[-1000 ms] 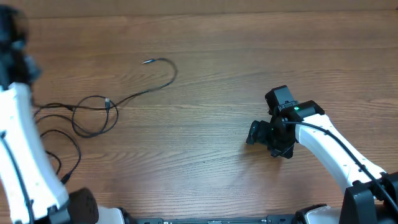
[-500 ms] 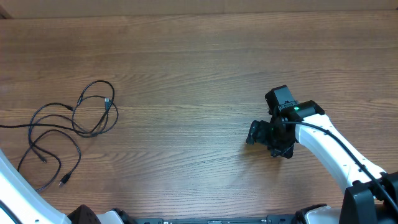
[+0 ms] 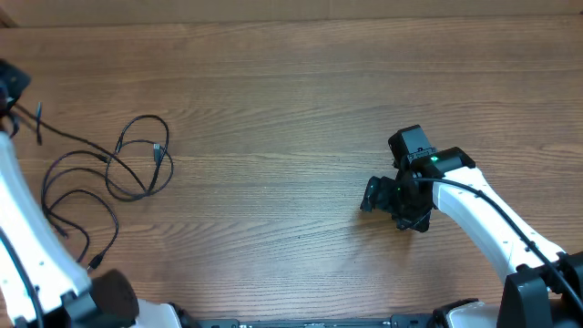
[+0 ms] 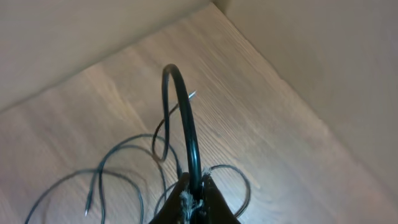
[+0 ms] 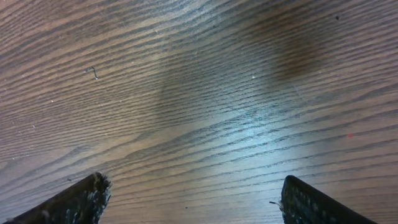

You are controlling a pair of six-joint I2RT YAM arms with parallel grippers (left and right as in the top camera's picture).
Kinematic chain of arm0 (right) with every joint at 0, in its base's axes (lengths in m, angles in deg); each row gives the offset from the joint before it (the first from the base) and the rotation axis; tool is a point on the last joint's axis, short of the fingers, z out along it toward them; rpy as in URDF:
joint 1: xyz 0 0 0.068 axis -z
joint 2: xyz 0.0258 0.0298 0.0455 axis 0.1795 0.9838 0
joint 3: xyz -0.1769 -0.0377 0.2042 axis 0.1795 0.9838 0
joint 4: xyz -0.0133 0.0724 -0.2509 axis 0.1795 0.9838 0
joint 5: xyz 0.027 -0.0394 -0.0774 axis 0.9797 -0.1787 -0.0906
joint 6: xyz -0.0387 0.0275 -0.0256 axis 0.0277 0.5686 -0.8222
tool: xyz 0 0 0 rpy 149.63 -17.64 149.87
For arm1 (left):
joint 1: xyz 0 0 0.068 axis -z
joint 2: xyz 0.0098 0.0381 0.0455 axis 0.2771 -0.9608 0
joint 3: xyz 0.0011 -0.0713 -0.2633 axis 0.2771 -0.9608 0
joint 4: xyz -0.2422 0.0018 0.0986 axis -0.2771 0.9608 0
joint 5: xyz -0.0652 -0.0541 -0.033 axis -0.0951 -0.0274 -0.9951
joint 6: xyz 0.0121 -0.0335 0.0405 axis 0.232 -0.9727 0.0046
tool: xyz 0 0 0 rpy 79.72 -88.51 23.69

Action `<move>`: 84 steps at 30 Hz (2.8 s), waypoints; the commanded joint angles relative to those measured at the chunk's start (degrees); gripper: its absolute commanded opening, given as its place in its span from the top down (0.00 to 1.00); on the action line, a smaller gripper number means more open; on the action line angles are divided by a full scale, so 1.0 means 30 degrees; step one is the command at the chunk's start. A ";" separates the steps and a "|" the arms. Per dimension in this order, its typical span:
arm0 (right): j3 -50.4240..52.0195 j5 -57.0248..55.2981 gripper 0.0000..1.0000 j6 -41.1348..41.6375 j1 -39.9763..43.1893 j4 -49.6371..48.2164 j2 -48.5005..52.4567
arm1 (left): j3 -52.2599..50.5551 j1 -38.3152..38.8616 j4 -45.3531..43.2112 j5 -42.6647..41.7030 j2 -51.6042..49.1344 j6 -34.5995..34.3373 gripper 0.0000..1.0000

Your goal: Untangle cables

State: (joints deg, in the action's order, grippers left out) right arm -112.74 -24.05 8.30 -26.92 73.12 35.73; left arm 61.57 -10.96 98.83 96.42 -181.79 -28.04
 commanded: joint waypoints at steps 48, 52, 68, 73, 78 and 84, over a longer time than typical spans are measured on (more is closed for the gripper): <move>-0.0342 0.0153 0.12 0.0058 0.0066 0.0007 -0.0277 | 0.0138 -0.0576 0.3643 -1.4673 -0.3803 0.9340 0.23; -0.0342 0.0153 0.12 0.0058 0.0073 0.0007 -0.0277 | 0.0124 0.1807 0.4022 -1.1992 -0.3883 0.9530 0.22; -0.0342 0.0146 0.12 -0.0087 0.0066 0.0211 -0.0277 | -0.3621 0.9275 0.2215 0.2040 -0.4197 0.5770 0.14; -0.0342 0.0153 0.12 -0.0087 0.0073 0.0357 -0.0277 | -0.5646 0.9683 0.1158 0.2004 -0.4211 0.5136 0.18; -0.0342 0.0153 0.12 -0.0080 0.0073 0.0364 -0.0277 | -0.6987 0.9683 0.1035 0.2033 -0.4211 0.4998 0.34; -0.0342 0.0146 0.12 -0.0087 0.0073 0.0444 -0.0277 | -0.7198 0.9369 0.1457 0.3031 -0.4211 0.4809 0.96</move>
State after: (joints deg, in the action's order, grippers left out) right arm -112.74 -23.85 8.24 -26.92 74.34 35.73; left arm 40.25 17.87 102.94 102.19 -193.85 -12.61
